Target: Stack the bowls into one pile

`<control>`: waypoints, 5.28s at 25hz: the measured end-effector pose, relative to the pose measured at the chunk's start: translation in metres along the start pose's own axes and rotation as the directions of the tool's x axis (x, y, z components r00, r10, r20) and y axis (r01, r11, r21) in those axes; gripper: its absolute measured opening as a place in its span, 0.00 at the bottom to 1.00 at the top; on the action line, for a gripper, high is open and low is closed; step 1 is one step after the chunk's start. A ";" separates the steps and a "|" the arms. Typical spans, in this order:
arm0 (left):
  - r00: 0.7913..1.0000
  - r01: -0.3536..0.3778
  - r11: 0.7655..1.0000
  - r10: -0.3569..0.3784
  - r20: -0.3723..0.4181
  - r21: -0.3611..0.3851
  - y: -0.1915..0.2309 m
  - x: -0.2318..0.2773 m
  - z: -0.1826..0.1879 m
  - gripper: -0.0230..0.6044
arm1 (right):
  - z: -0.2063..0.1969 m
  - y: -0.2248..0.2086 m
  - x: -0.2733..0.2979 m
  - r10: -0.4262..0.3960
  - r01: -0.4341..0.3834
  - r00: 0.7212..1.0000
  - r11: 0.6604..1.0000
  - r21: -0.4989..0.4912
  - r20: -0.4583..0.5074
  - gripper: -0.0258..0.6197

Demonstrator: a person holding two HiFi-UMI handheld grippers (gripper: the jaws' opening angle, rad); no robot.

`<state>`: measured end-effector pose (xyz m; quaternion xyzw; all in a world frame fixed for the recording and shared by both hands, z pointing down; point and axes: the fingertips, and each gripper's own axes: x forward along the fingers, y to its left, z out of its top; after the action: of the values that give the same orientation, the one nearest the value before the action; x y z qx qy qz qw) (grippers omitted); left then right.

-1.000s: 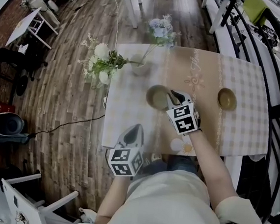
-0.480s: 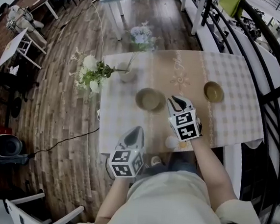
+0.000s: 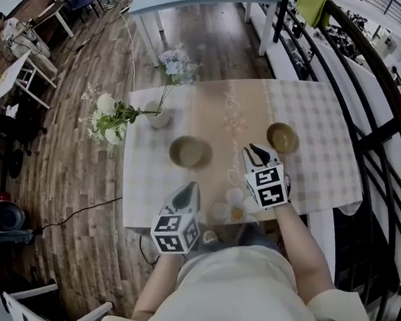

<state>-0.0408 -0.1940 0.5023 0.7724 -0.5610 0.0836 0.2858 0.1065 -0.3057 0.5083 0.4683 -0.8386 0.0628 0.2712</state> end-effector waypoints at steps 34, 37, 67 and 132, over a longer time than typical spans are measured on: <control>0.995 -0.063 0.997 0.060 -0.074 -0.035 -0.121 0.116 -0.007 0.04 | -0.093 -0.192 0.024 0.026 -0.023 0.991 1.000 0.020 -0.131 0.13; 0.994 -0.073 0.997 0.070 -0.088 -0.039 -0.123 0.120 -0.010 0.04 | -0.106 -0.195 0.033 0.042 -0.037 0.986 0.999 0.033 -0.160 0.13; 0.993 -0.107 0.993 0.104 -0.065 -0.049 -0.124 0.116 -0.012 0.04 | -0.094 -0.183 0.038 0.074 -0.072 0.988 0.997 0.018 -0.138 0.06; 0.979 -0.206 0.971 0.204 -0.031 -0.121 0.132 -0.043 -0.002 0.04 | 0.059 0.123 0.114 0.211 -0.213 0.977 0.973 -0.089 -0.029 0.05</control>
<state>-0.1761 -0.1850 0.5302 0.6903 -0.6392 0.0849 0.3282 -0.0648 -0.3444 0.5354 0.3626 -0.8831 0.0572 0.2922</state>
